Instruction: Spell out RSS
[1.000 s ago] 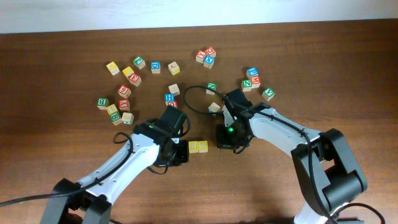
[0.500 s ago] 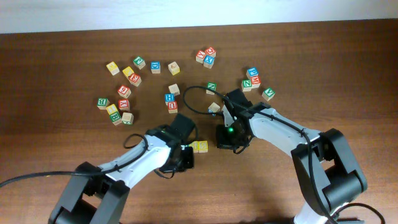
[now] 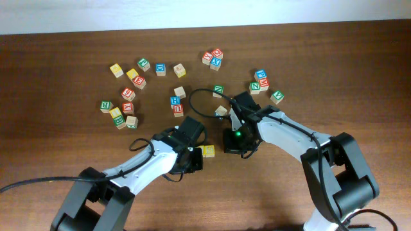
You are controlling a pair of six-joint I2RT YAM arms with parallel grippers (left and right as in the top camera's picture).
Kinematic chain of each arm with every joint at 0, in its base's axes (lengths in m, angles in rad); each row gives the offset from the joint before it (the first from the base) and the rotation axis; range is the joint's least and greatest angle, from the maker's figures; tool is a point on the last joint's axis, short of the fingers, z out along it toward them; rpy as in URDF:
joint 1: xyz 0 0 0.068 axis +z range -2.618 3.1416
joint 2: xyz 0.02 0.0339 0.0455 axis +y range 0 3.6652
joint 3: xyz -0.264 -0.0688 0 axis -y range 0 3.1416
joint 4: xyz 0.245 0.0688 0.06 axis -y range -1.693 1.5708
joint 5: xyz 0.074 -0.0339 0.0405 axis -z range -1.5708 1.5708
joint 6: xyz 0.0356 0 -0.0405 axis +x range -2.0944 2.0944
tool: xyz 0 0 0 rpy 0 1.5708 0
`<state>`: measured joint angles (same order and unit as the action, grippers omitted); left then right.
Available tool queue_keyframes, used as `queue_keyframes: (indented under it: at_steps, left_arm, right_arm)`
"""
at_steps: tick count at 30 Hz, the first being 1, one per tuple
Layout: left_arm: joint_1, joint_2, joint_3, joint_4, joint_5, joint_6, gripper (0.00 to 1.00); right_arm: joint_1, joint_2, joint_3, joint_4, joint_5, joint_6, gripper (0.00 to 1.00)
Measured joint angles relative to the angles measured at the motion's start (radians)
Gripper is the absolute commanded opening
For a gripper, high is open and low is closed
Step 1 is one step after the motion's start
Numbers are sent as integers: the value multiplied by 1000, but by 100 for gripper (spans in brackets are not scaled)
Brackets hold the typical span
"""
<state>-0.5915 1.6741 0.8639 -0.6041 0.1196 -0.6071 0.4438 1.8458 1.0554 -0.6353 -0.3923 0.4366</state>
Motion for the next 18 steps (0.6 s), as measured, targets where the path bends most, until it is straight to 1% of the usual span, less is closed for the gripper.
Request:
queue_keyframes:
  at_steps: [18]
  left_arm:
    - [22, 0, 0, 0, -19, 0, 0]
  right_arm:
    - [0, 0, 0, 0, -1, 0, 9]
